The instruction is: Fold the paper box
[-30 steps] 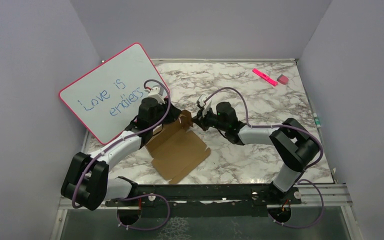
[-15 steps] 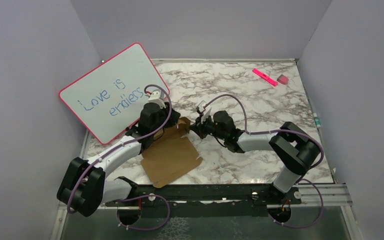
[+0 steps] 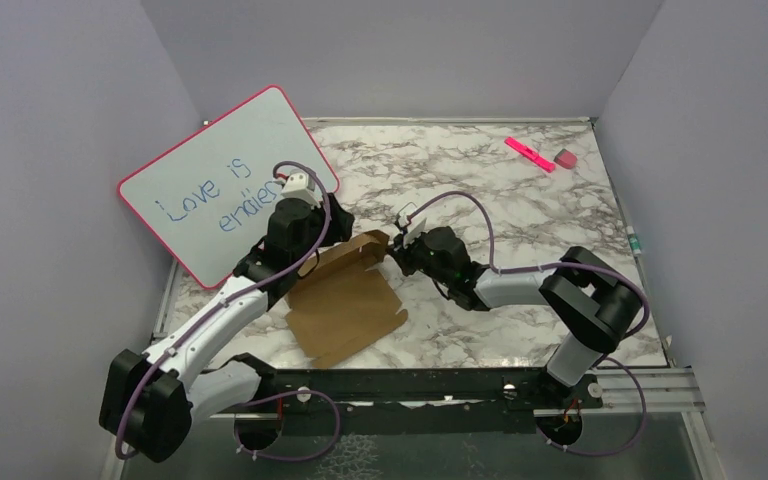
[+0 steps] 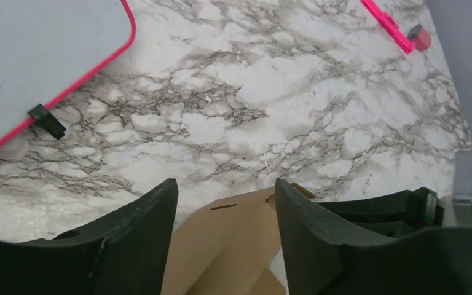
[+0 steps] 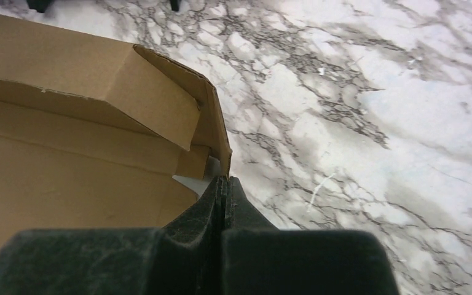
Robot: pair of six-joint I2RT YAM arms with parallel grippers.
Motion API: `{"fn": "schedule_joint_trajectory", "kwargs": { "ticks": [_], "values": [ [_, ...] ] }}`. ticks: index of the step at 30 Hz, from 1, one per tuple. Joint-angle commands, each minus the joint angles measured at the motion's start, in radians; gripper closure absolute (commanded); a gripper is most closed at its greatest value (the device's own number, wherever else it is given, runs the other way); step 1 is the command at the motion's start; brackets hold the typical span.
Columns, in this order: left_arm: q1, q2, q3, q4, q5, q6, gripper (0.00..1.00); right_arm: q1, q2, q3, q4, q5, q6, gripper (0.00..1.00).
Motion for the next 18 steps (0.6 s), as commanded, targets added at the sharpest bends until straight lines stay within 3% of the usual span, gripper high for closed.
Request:
{"fn": "schedule_joint_trajectory", "kwargs": {
  "ticks": [1,6,12,18],
  "values": [
    [-0.002,-0.051,0.124,-0.22,-0.107,0.015,0.34,0.005,-0.035,0.012,-0.044,0.138,-0.137,0.99],
    [0.01,-0.106,0.171,-0.403,-0.234,-0.015,0.17,0.002,-0.033,0.015,-0.058,0.208,-0.196,0.99],
    [0.051,-0.227,0.11,-0.498,-0.41,-0.07,0.03,-0.002,-0.032,0.019,-0.057,0.232,-0.226,0.99],
    [0.145,-0.205,0.157,-0.445,-0.321,-0.018,0.01,-0.002,-0.03,0.017,-0.059,0.193,-0.237,0.99]
  ]
}}
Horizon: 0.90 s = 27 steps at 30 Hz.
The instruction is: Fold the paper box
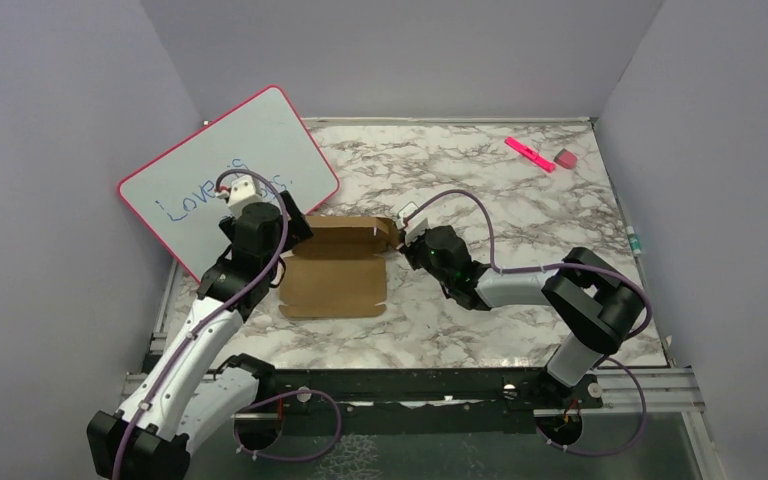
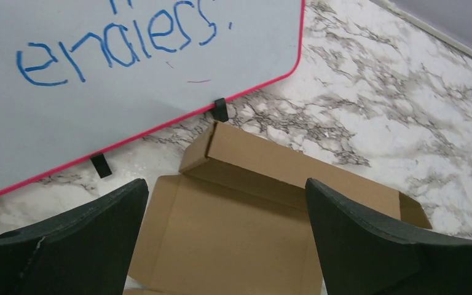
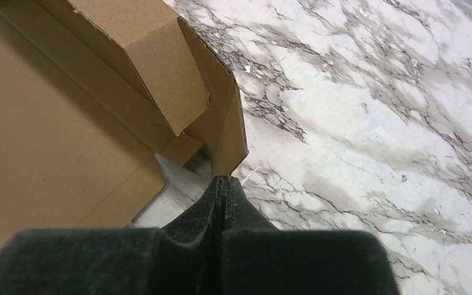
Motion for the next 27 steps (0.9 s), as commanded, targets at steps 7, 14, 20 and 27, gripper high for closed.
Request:
{"fn": "schedule_joint_trajectory", "kwargs": {
  "ticks": [7,14,20,27],
  "values": [
    [0.287,0.219,0.16,-0.007,0.386,0.173,0.04,-0.002,-0.007,0.025,-0.04,-0.019,-0.034,0.99],
    [0.447,0.273,0.108,0.03,0.659,0.183,0.17,-0.002,-0.007,0.035,-0.055,-0.033,-0.022,0.99],
    [0.465,0.315,0.065,0.079,0.8,0.156,0.35,-0.002,-0.004,0.055,-0.082,-0.068,0.005,0.99],
    [0.466,0.305,0.008,0.107,0.871,0.091,0.44,-0.002,-0.004,0.095,-0.132,-0.066,0.047,0.99]
  ]
}}
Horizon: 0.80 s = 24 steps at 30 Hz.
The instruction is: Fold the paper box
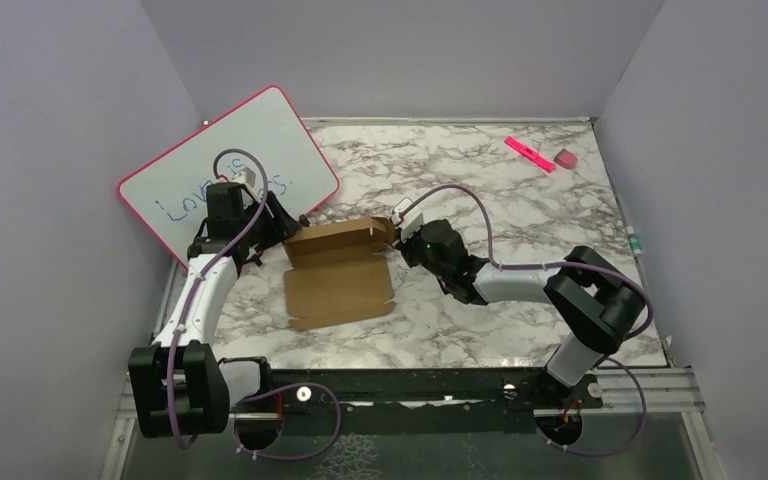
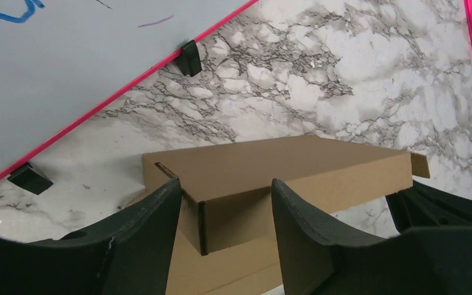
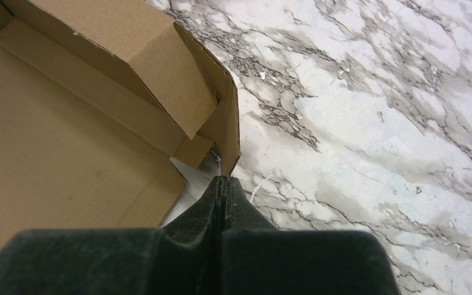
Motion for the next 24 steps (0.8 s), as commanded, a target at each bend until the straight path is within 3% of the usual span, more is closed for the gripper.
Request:
{"fn": "schedule_joint_trajectory", "kwargs": {
  "ticks": [1,13,24],
  "values": [
    [0.005,-0.023,-0.046,0.062,0.114,-0.069,0.45,-0.001,-0.003,0.057,-0.075,-0.019,0.048,0.99],
    [-0.006,-0.096,-0.155,0.179,0.145,-0.228,0.51,0.001,0.042,0.233,-0.279,-0.079,0.204,0.99],
    [-0.049,-0.121,-0.208,0.223,0.127,-0.248,0.5,0.003,0.088,0.1,-0.032,-0.037,0.218,0.99]
  ]
}}
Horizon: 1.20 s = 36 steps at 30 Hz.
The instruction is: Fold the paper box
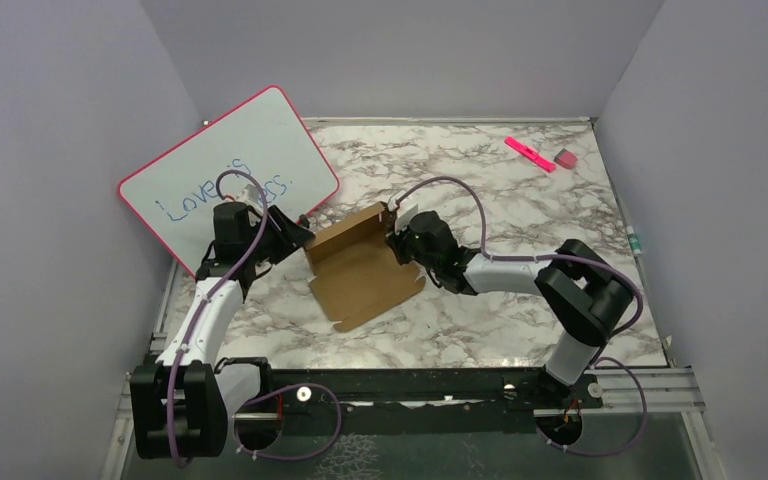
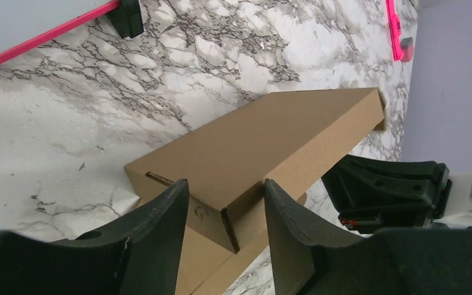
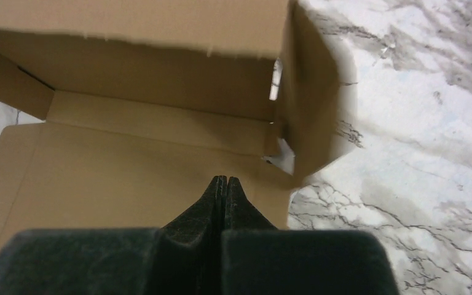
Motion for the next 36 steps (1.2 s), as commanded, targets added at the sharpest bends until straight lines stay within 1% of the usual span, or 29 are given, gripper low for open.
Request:
{"fn": "schedule_joint_trajectory", "kwargs": {
  "ticks": [1,4,7,11,14,16,18,21,24,27,31,36],
  "values": [
    [-0.013,-0.022,-0.017,0.032,0.013,-0.01,0.5,0.005,0.037,-0.042,0.141,0.008,0.026,0.98],
    [-0.013,-0.028,-0.012,0.012,-0.007,0.016,0.46,0.004,0.044,-0.06,0.162,0.034,0.03,0.94],
    [-0.013,-0.029,0.025,-0.039,-0.062,0.065,0.42,0.005,0.032,-0.085,0.187,0.052,0.022,0.92],
    [-0.012,-0.026,0.077,-0.084,-0.11,0.118,0.4,-0.002,-0.047,-0.117,0.177,0.022,-0.013,0.84],
    [-0.012,-0.023,0.107,-0.115,-0.148,0.15,0.36,-0.047,-0.126,-0.148,0.166,-0.082,-0.083,0.71],
    [-0.012,-0.022,0.123,-0.125,-0.158,0.165,0.35,-0.107,-0.161,-0.161,0.151,-0.196,-0.106,0.63],
    [-0.012,-0.015,0.138,-0.133,-0.151,0.174,0.33,-0.168,-0.17,-0.169,0.149,-0.289,-0.126,0.56],
    [-0.013,-0.009,0.142,-0.141,-0.118,0.174,0.33,-0.257,-0.158,-0.173,0.178,-0.42,-0.152,0.49],
    [-0.013,-0.011,0.134,-0.148,-0.1,0.179,0.32,-0.327,-0.118,-0.156,0.227,-0.541,-0.168,0.47],
    [-0.013,-0.009,0.121,-0.149,-0.103,0.181,0.31,-0.337,-0.063,-0.113,0.257,-0.583,-0.199,0.45],
    [-0.013,0.005,0.107,-0.149,-0.088,0.18,0.31,-0.337,0.025,-0.06,0.321,-0.613,-0.212,0.44],
    [-0.013,0.005,0.098,-0.148,-0.083,0.183,0.31,-0.34,0.109,-0.015,0.392,-0.571,-0.219,0.45]
  ]
}}
